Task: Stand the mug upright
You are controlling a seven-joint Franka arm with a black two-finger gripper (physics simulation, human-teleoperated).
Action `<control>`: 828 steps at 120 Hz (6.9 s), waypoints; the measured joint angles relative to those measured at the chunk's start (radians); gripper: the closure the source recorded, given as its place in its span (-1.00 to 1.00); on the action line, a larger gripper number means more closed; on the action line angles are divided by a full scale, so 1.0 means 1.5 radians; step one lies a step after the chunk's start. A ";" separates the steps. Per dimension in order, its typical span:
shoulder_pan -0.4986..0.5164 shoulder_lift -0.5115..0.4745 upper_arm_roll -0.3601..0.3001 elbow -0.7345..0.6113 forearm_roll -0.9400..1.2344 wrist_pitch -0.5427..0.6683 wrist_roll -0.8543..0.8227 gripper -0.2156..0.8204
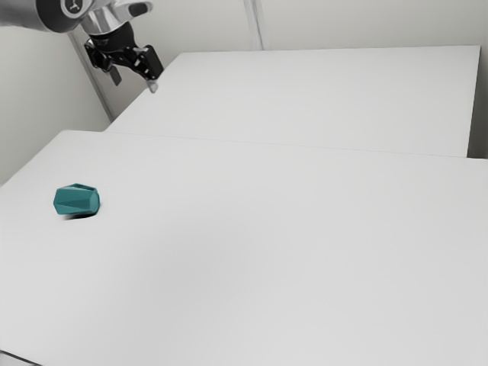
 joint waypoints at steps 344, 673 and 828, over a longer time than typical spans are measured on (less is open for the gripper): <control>0.516 0.516 0.036 0.129 -0.506 0.137 0.635 -0.58; 0.071 0.031 -0.079 -0.515 0.210 0.466 -0.440 0.93; 0.030 -0.026 -0.102 -0.379 0.091 0.329 -0.497 -0.55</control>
